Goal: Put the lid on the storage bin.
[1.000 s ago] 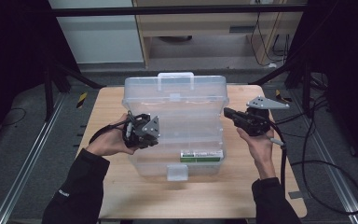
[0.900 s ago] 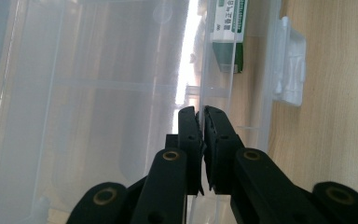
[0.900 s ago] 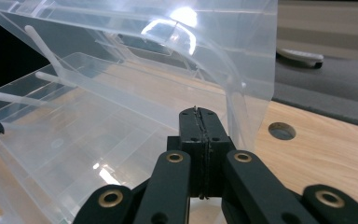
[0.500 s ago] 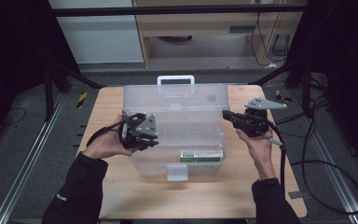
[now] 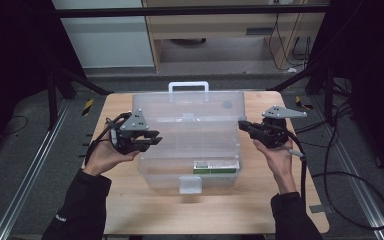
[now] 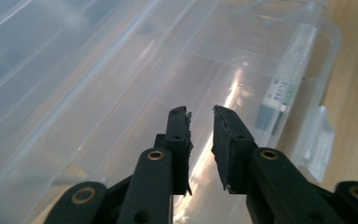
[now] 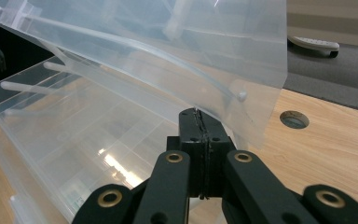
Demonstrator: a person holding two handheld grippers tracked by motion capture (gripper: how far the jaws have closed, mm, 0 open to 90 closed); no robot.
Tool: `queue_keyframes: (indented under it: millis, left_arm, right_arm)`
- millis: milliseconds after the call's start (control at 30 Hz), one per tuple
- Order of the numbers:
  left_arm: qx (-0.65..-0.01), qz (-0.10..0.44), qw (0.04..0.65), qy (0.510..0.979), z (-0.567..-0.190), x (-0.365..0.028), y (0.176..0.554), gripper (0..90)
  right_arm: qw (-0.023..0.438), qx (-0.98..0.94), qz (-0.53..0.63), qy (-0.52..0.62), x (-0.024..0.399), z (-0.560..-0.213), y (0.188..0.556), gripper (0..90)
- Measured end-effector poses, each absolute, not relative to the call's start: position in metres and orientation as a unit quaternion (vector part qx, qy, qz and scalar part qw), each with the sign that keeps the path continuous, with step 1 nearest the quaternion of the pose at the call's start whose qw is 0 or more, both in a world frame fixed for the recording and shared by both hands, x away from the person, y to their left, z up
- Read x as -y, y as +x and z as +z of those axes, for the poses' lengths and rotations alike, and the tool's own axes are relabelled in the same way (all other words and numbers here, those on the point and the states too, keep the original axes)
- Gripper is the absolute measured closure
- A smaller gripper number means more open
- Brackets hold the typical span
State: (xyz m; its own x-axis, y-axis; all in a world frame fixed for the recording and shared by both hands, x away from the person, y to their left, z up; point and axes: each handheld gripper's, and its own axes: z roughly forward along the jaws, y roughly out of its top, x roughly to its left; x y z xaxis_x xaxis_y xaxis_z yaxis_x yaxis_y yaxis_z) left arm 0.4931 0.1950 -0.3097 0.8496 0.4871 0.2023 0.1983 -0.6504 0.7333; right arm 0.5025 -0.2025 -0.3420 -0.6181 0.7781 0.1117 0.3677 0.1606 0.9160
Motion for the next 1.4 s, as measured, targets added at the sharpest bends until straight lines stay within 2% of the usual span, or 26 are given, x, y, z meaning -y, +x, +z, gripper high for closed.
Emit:
queue_keyframes:
  millis: [400,633,1400]
  left_arm:
    - [-0.266,0.217,0.393,0.853,-0.329,-0.222,0.493,88.8]
    - [-0.299,0.212,0.401,0.84,-0.339,-0.233,0.493,89.2]
    - [-0.347,0.225,0.435,0.8,-0.349,-0.248,0.483,89.2]
  right_arm:
    - [0.195,-0.741,0.513,0.387,0.202,-0.344,0.501,89.9]
    - [0.192,-0.747,0.508,0.383,0.203,-0.345,0.499,89.9]
    - [0.19,-0.764,0.486,0.379,0.203,-0.356,0.486,89.6]
